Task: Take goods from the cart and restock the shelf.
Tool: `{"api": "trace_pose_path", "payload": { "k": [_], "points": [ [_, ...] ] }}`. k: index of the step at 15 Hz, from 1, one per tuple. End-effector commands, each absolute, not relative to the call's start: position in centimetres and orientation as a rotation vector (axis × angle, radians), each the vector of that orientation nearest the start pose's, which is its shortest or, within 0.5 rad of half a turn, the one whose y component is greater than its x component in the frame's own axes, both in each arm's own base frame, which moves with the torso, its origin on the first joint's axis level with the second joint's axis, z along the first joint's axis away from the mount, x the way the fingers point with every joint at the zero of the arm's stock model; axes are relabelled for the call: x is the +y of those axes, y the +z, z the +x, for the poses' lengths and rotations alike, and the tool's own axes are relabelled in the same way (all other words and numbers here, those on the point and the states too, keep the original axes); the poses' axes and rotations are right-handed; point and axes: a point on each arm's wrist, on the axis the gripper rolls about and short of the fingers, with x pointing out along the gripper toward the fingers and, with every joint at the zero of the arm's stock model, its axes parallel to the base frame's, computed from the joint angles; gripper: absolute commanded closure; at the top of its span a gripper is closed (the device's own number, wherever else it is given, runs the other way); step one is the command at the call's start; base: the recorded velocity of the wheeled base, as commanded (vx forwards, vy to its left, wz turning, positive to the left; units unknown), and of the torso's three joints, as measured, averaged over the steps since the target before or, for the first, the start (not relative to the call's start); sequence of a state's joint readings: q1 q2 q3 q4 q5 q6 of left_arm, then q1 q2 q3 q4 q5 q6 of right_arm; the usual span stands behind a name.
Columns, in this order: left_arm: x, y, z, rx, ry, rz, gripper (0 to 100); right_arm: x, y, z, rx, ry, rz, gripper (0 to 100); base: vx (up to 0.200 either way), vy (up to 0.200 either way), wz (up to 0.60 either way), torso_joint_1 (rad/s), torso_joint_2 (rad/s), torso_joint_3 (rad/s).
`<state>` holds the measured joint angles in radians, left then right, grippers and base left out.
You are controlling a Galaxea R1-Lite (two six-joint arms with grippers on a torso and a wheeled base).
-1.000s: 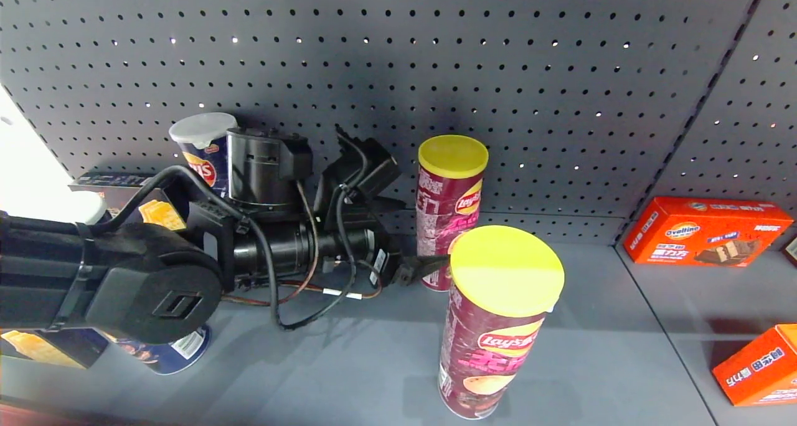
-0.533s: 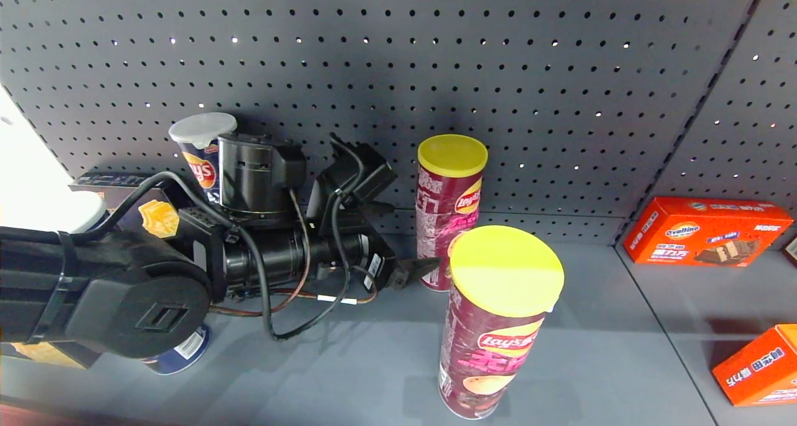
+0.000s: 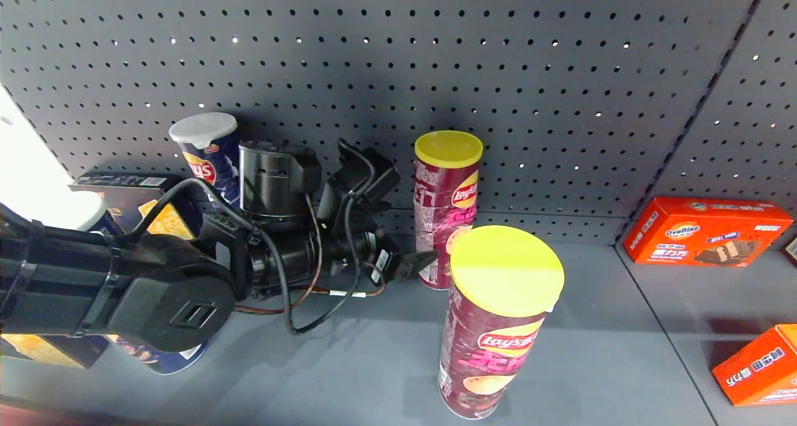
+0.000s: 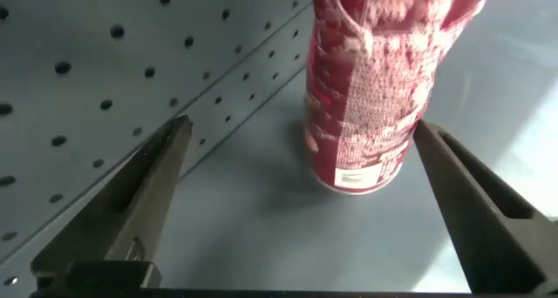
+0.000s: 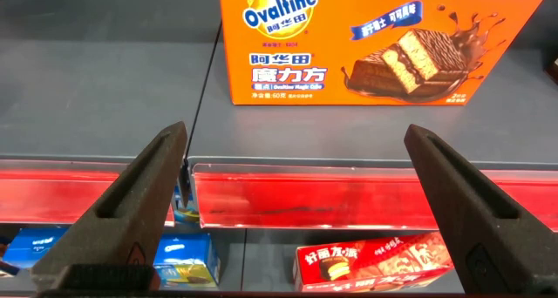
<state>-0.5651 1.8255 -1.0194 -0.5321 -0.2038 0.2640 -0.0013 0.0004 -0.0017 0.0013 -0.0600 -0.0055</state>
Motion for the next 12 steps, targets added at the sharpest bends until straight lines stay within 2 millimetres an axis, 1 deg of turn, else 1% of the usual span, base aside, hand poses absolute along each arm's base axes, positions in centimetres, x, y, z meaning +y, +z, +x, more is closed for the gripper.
{"api": "trace_pose_path", "payload": {
  "k": [1, 8, 9, 12],
  "points": [
    [-18.9, 18.6, 29.5, 0.184, -0.785, 0.301, 0, -0.1, 7.6, -2.3, 0.000, -0.061, -0.006, 0, 0.000, 0.000, 0.00, 0.000, 0.00, 0.000],
    [-17.6, 18.6, 30.3, 0.186, -0.724, 0.300, 0, -0.1, 7.6, -2.3, 0.000, -0.061, -0.006, 0, 0.000, 0.000, 0.00, 0.000, 0.00, 0.000],
    [-17.2, 18.8, 30.6, 0.171, -0.704, 0.298, 0, -0.1, 7.6, -2.3, 0.000, -0.061, -0.006, 0, 0.000, 0.000, 0.00, 0.000, 0.00, 0.000],
    [-16.9, 18.8, 30.9, 0.164, -0.682, 0.297, 0, -0.1, 7.6, -2.3, 0.000, -0.061, -0.006, 0, 0.000, 0.000, 0.00, 0.000, 0.00, 0.000]
  ]
}}
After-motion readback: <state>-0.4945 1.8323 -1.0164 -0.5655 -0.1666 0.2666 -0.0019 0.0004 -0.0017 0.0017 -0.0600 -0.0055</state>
